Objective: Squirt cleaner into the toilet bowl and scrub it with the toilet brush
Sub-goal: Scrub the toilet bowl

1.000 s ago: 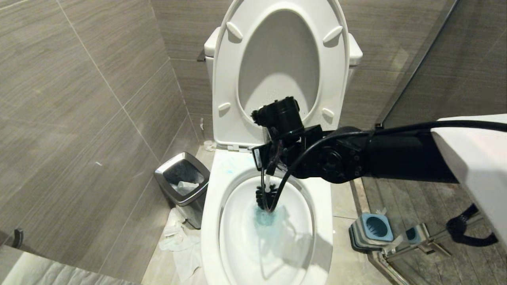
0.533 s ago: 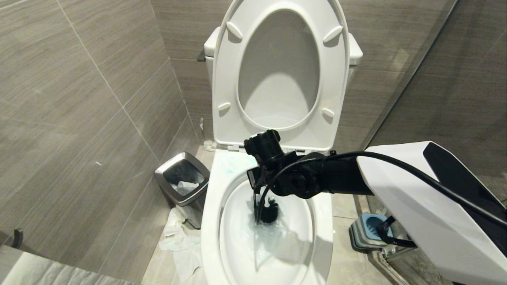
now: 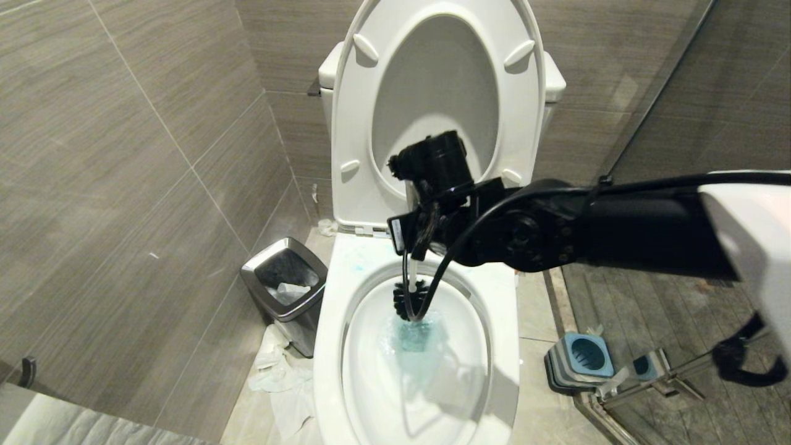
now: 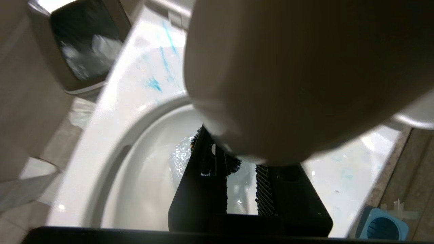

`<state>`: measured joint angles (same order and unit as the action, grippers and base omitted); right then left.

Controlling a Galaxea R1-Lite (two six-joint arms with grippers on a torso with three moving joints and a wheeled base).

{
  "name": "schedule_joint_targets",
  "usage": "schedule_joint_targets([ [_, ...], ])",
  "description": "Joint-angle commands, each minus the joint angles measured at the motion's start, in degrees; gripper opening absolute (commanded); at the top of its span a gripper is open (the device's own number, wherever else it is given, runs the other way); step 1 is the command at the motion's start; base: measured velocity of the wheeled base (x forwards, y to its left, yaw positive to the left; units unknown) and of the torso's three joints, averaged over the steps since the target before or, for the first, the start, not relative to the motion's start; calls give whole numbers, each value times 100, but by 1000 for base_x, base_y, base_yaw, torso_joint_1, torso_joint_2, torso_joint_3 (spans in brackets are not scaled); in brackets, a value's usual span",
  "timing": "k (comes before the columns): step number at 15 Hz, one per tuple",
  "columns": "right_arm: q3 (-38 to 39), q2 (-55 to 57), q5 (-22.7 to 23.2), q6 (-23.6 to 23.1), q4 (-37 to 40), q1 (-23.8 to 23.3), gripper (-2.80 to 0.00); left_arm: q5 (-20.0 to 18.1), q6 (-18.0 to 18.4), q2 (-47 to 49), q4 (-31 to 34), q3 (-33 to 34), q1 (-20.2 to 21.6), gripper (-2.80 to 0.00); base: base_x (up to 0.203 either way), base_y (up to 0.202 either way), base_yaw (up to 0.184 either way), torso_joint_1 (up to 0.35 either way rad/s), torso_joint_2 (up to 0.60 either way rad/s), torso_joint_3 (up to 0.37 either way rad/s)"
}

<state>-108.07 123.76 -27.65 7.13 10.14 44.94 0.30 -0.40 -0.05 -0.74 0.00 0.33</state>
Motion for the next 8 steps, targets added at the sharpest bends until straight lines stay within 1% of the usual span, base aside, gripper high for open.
schedule_joint_targets([
  [1,14,-918,-13,130,303,119,-280,5,-7,-1,-5,44,2,-280,0,0,0,0,0,0],
  [4,65,-1496,-18,620,1110,223,-280,5,4,5,3,44,2,-280,0,0,0,0,0,0],
  [8,467,-1447,-30,711,1151,209,-280,-4,14,5,4,44,2,-280,0,0,0,0,0,0],
])
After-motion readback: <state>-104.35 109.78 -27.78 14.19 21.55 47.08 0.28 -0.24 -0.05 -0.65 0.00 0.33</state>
